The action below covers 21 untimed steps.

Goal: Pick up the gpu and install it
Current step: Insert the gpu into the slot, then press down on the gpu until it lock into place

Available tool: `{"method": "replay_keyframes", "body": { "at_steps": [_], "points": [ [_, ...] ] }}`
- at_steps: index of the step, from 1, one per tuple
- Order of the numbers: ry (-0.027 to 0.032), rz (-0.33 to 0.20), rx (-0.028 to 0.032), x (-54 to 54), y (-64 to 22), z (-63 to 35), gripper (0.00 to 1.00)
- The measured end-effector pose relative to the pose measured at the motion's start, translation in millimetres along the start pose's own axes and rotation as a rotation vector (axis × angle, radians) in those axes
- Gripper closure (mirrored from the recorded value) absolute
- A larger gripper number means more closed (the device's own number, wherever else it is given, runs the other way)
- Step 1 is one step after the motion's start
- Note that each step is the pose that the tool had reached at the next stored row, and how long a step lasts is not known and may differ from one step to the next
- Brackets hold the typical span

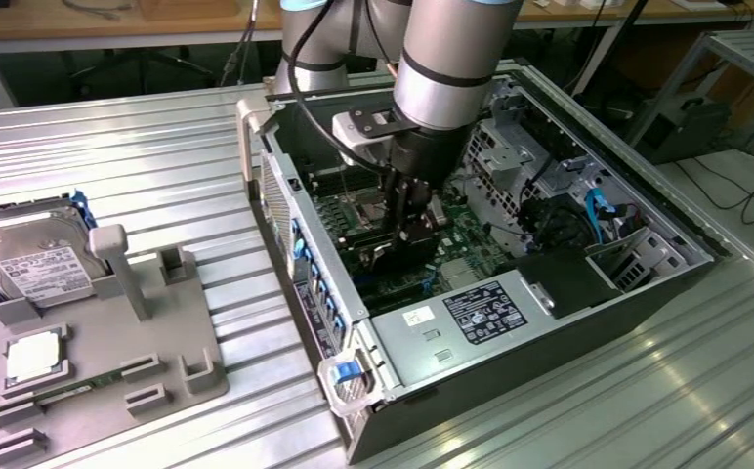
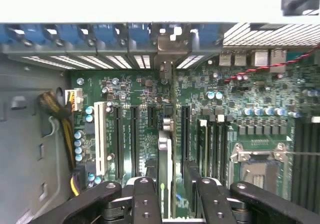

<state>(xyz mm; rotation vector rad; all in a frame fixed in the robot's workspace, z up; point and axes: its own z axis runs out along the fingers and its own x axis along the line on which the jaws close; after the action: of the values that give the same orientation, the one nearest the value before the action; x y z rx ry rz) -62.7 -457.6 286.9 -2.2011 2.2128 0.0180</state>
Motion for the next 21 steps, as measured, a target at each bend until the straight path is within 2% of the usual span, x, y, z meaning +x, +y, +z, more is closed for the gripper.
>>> {"method": "replay_keyframes", "body": {
  "at_steps": [3,4,5,6,7,16,17,21],
  "points": [
    [0.0002,0.000,0.0000,0.0,0.0,-0.1,0.66],
    [0.0000,0.000,0.0000,0.0,0.0,0.0,0.79],
    [0.0002,0.000,0.0000,0.0,0.0,-0.1,0.85],
    [0.0001,0.000,0.0000,0.0,0.0,-0.1,0.85],
    [0.0001,0.000,0.0000,0.0,0.0,-0.1,0.89],
    [0.0001,0.000,0.0000,0.0,0.1,-0.1,0.89],
    [0.0003,0.000,0.0000,0.0,1.6,-0.1,0.89],
    [0.0001,0.000,0.0001,0.1,20.3,-0.2,0.89]
  ]
}}
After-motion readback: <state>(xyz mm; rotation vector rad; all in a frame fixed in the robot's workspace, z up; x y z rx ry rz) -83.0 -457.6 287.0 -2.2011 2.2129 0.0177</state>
